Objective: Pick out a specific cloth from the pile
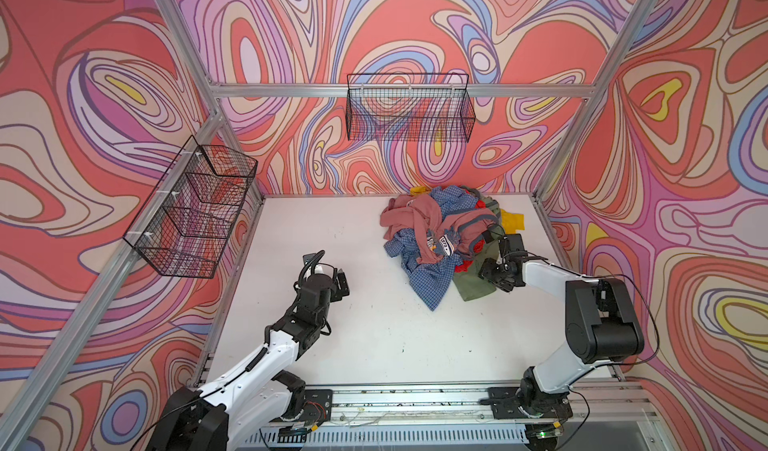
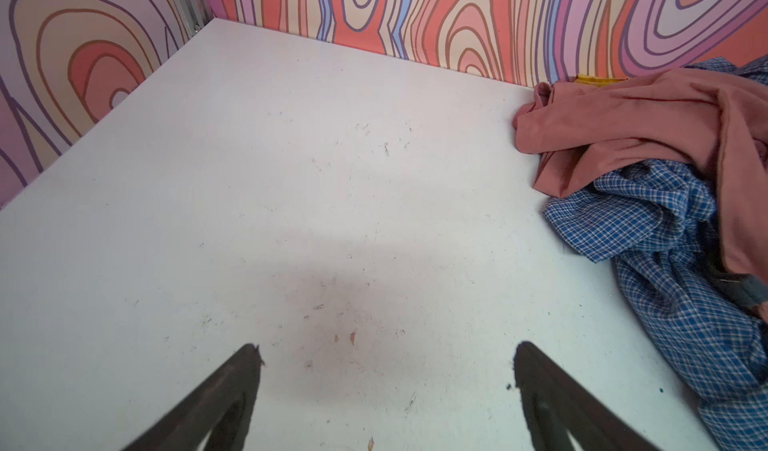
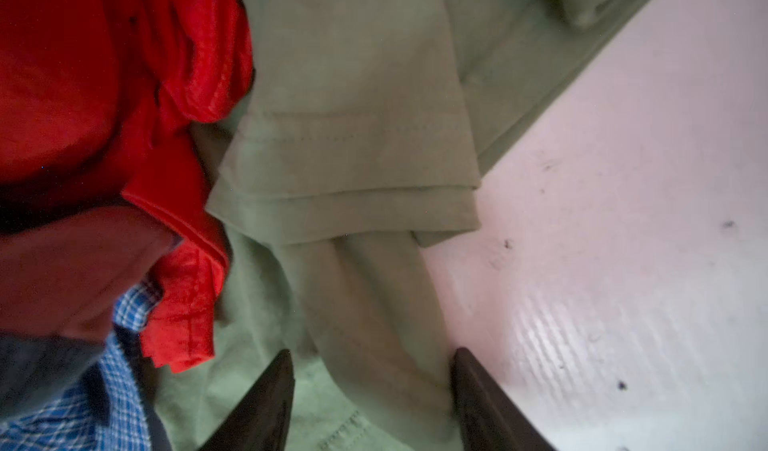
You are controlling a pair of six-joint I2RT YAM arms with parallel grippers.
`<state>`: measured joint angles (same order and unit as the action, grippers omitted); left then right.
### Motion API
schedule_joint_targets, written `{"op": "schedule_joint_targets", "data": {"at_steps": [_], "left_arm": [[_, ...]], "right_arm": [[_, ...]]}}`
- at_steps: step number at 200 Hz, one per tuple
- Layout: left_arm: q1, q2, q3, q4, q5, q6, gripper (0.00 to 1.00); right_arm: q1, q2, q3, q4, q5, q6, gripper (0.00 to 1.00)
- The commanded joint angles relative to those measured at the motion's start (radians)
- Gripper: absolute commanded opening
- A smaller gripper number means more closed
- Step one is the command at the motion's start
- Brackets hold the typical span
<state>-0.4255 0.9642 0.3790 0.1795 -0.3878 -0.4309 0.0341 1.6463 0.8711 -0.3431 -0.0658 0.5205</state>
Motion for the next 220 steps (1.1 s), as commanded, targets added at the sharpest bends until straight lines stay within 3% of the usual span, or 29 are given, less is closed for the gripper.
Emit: {"op": "schedule_joint_targets", "data": {"at_steps": [1,62,122,220], "left_arm": [[-0.003,-0.026,-0.022,-0.013,-0.019,-0.017,0.98],[-0.003,-0.048,-0.017,-0.046,-0.029,0.001,0.98],[-0.003,-0.022,0.008,-0.054,-0.018,-0.003,0.97],[-0.020,0.097,0.071,-0.040,0.015,0.012,0.96]], "right_arm": [[0.000,0.017,-0.024,0.035,0.007,-0.002,0.48],[0.000,-0.019,-0.047,0.131,-0.026,0.004,0.00],[0.004,-0.279,-0.088,0.116,0.033,-0.017,0.00],[0.010,-0.613,-0.018,0.081,0.017,-0.057,0.00]]}}
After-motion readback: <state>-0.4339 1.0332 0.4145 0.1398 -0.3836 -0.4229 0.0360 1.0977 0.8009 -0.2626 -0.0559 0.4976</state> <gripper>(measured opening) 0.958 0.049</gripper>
